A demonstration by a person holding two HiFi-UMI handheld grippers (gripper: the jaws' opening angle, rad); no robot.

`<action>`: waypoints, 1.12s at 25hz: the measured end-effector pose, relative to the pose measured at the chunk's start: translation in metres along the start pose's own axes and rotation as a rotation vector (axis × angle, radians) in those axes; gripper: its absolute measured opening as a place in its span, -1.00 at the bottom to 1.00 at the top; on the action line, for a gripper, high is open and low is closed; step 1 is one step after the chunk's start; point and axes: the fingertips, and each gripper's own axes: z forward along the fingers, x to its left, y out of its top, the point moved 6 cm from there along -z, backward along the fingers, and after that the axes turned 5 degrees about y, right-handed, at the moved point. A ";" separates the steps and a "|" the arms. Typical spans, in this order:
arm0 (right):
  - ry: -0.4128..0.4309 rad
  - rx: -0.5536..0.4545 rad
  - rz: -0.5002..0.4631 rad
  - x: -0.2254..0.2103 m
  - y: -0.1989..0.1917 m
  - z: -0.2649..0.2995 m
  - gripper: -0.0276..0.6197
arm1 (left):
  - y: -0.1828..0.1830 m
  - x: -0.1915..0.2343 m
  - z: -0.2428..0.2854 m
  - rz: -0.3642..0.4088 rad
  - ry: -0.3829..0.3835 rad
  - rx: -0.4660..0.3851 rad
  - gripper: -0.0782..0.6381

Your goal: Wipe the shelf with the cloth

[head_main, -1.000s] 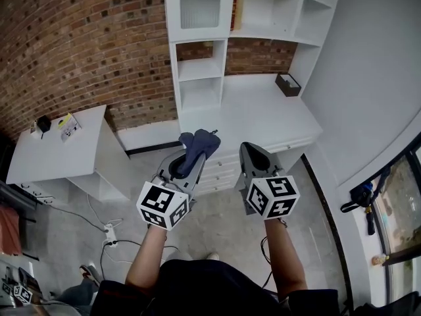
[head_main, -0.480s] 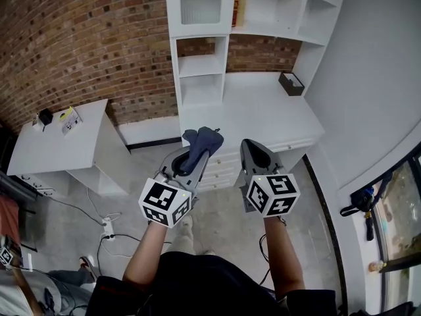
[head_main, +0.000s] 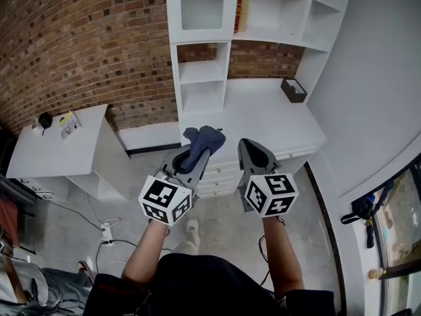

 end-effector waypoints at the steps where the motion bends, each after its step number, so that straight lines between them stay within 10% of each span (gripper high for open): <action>1: 0.001 0.001 -0.002 -0.002 0.000 0.005 -0.86 | 0.000 0.004 0.003 0.003 0.005 -0.008 -0.58; 28: -0.017 0.041 -0.009 -0.068 0.013 0.201 -0.86 | 0.001 0.167 0.140 -0.040 -0.003 -0.038 -0.58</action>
